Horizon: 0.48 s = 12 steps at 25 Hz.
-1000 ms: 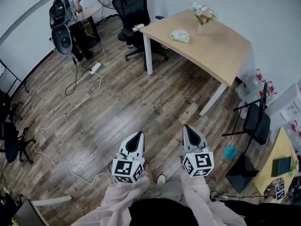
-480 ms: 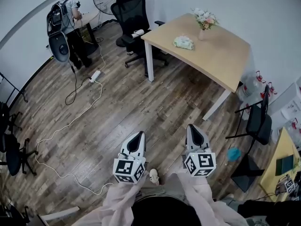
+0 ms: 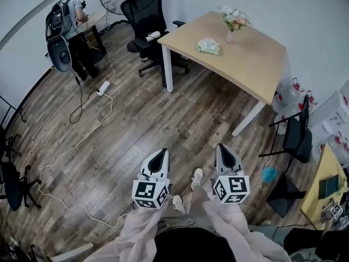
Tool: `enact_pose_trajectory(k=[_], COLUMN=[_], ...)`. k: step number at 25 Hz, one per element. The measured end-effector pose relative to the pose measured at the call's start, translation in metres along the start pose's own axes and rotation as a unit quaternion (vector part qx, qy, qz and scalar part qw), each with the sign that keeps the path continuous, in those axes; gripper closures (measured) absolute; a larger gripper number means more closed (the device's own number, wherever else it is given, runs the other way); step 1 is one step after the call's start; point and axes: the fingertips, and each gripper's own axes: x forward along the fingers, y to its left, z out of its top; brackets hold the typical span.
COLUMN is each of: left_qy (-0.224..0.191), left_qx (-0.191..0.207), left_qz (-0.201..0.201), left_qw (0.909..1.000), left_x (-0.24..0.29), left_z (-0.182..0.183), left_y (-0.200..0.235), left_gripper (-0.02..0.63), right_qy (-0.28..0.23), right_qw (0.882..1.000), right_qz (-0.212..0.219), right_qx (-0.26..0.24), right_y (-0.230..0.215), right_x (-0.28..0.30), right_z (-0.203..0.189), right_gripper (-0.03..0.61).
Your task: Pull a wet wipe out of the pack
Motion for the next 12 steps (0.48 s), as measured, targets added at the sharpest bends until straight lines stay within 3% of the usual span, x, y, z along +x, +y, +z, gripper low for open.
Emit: enact_pose_trajectory(k=[12], left_qy=[0.009], left_qx=[0.009], left_qz=[-0.022], left_qw=[0.9997], left_x=[0.067], left_z=[0.007], left_y=[-0.012], left_gripper=[0.601], right_qy=[0.01], right_qw=[1.0], right_qz=[0.001], right_qx=[0.002], right_y=[-0.033], right_x=[0.041], right_z=[0.006], right_gripper=[0.566])
